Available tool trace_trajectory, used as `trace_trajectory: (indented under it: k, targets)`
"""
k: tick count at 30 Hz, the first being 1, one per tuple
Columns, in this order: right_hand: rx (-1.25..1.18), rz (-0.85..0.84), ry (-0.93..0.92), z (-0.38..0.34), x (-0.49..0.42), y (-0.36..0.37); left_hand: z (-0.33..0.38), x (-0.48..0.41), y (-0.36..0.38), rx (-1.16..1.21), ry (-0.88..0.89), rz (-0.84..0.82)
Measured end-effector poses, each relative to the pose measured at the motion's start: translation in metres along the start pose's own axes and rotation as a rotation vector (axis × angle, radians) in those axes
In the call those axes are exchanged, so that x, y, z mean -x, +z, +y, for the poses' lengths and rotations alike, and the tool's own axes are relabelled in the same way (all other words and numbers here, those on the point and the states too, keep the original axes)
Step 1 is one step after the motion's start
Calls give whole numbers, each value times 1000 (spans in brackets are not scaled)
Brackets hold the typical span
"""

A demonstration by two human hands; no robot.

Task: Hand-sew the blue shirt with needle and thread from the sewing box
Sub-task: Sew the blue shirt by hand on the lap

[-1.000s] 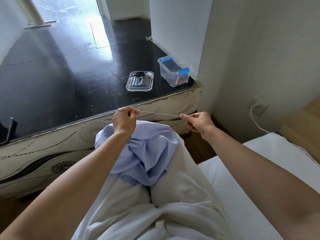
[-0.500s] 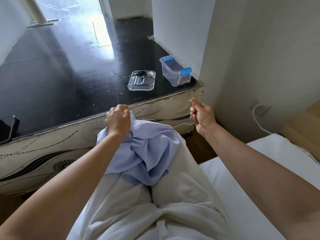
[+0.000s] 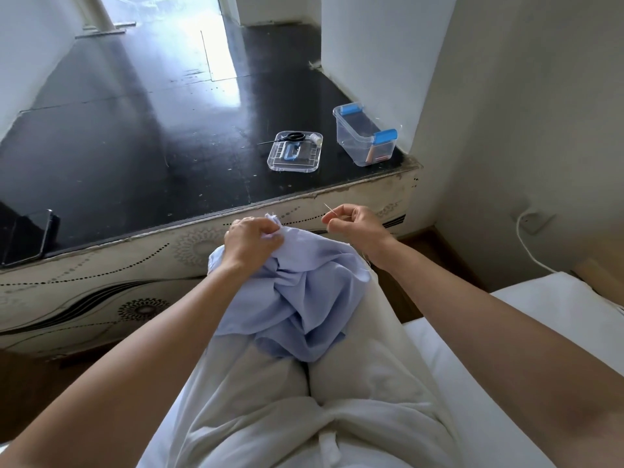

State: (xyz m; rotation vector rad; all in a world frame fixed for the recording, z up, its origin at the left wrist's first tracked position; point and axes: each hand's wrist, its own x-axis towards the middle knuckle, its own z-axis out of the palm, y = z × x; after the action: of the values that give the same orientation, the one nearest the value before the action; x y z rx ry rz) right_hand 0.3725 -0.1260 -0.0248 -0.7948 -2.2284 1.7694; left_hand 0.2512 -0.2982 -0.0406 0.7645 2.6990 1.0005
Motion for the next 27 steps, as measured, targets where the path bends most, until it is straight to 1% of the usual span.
trace_trajectory:
  k: [4,7,10,13,15,16,18,20,21,24,27]
  targets:
    - [109,-119,-91,-2,-9,15,1,7,-3,239,114,-81]
    - [132,-219,-90,-2,-15,25,-4,8,-5,297,222,-150]
    - [209,-262,-92,5,-20,28,-11,6,-9,311,255,-164]
    - [211,-211,-131,10,-23,24,-14,6,-10,314,176,-145]
    - [157,-151,-189,11,-22,20,-15,4,-9,211,103,-82]
    - [132,-123,-217,10,-22,19,-15,2,-9,154,112,-46]
    - [99,-85,-262,11,-21,16,-10,0,-8,80,232,15]
    - [87,-75,-311,11,-19,13,0,-2,-6,77,320,12]
    - [83,-71,-336,11,-19,12,4,-4,-6,96,328,-14]
    - [65,-36,-383,11,-16,7,15,-9,-6,164,275,-100]
    - [62,2,-396,12,-16,2,15,-13,-7,241,276,-87]
